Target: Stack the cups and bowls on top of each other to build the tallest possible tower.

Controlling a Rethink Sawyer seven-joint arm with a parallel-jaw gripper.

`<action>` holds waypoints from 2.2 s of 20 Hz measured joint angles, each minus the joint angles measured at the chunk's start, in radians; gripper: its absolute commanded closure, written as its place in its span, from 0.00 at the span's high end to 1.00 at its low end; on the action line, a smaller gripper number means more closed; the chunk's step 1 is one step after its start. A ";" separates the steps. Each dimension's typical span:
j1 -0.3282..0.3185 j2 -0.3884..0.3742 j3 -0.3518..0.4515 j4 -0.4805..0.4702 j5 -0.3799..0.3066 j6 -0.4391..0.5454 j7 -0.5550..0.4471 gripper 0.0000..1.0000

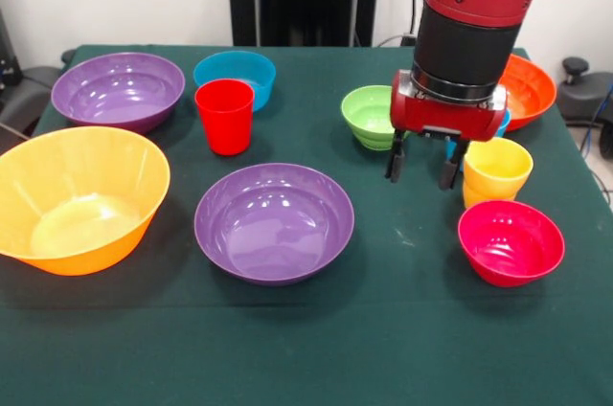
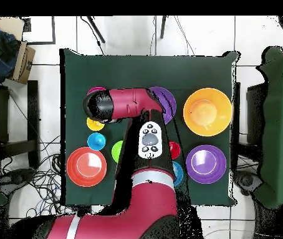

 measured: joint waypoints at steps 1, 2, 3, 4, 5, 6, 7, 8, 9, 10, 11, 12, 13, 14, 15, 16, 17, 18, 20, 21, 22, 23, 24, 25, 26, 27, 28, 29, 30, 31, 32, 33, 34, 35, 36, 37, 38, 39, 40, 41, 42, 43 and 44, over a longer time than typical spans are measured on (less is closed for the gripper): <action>-0.001 -0.001 0.001 0.000 -0.001 0.001 0.000 1.00; -0.003 -0.002 0.003 0.001 -0.001 0.002 0.000 1.00; -0.006 -0.004 0.005 0.001 -0.001 0.004 0.000 1.00; -0.009 -0.006 0.007 0.001 -0.001 0.006 0.000 1.00; -0.015 -0.010 0.009 0.000 -0.001 0.011 0.000 1.00; -0.020 -0.013 0.010 0.000 -0.001 0.016 0.000 1.00; -0.025 -0.016 0.011 0.001 -0.001 0.020 0.000 1.00; -0.030 -0.019 0.011 0.001 -0.001 0.025 0.000 1.00; -0.035 -0.021 0.012 0.001 -0.001 0.029 0.000 1.00; -0.039 -0.025 0.012 0.001 -0.001 0.034 0.000 1.00; -0.043 -0.029 0.012 0.000 -0.001 0.038 0.000 1.00; -0.044 -0.031 0.012 0.000 -0.001 0.040 0.000 1.00; -0.045 -0.033 0.012 -0.001 -0.001 0.045 0.000 1.00; -0.046 -0.034 0.012 -0.002 -0.001 0.047 0.000 1.00; -0.046 -0.034 0.012 -0.003 -0.001 0.050 0.000 1.00; -0.045 -0.034 0.012 -0.006 -0.001 0.054 0.000 1.00; -0.045 -0.035 0.012 -0.008 -0.001 0.058 0.000 1.00; -0.044 -0.035 0.012 -0.010 -0.001 0.062 0.000 1.00; -0.043 -0.034 0.011 -0.013 -0.001 0.069 0.000 1.00; -0.041 -0.035 0.011 -0.015 -0.001 0.076 0.000 1.00; -0.039 -0.035 0.011 -0.016 -0.001 0.081 0.000 1.00; -0.037 -0.035 0.011 -0.018 -0.001 0.087 0.000 1.00; -0.035 -0.035 0.011 -0.019 -0.001 0.094 0.000 1.00; -0.032 -0.035 0.011 -0.019 -0.001 0.101 0.000 1.00; -0.030 -0.035 0.011 -0.019 -0.001 0.103 0.000 1.00; -0.026 -0.035 0.011 -0.019 -0.001 0.108 0.000 1.00; -0.024 -0.035 0.011 -0.020 -0.001 0.110 0.000 1.00; -0.023 -0.035 0.011 -0.020 -0.001 0.109 0.000 1.00; -0.019 -0.035 0.011 -0.020 -0.001 0.109 0.000 1.00; -0.016 -0.034 0.011 -0.020 -0.001 0.109 0.000 1.00; -0.015 -0.034 0.011 -0.020 -0.001 0.109 0.000 1.00; -0.013 -0.033 0.011 -0.020 -0.001 0.109 0.000 1.00; -0.011 -0.033 0.011 -0.020 -0.001 0.109 0.000 1.00; -0.009 -0.032 0.011 -0.020 -0.001 0.109 0.000 1.00; -0.008 -0.031 0.011 -0.020 -0.001 0.109 0.000 1.00; -0.006 -0.029 0.011 -0.020 -0.001 0.109 0.000 1.00; -0.006 -0.029 0.011 -0.020 -0.001 0.109 0.000 1.00; -0.006 -0.029 0.011 -0.020 -0.001 0.109 0.000 1.00; -0.006 -0.028 0.011 -0.020 -0.001 0.109 0.000 1.00; -0.007 -0.028 0.011 -0.020 -0.001 0.109 0.000 1.00; -0.006 -0.027 0.011 -0.020 -0.001 0.109 0.000 1.00; -0.006 -0.027 0.011 -0.020 -0.001 0.109 0.000 1.00; -0.006 -0.027 0.011 -0.020 -0.001 0.109 0.000 1.00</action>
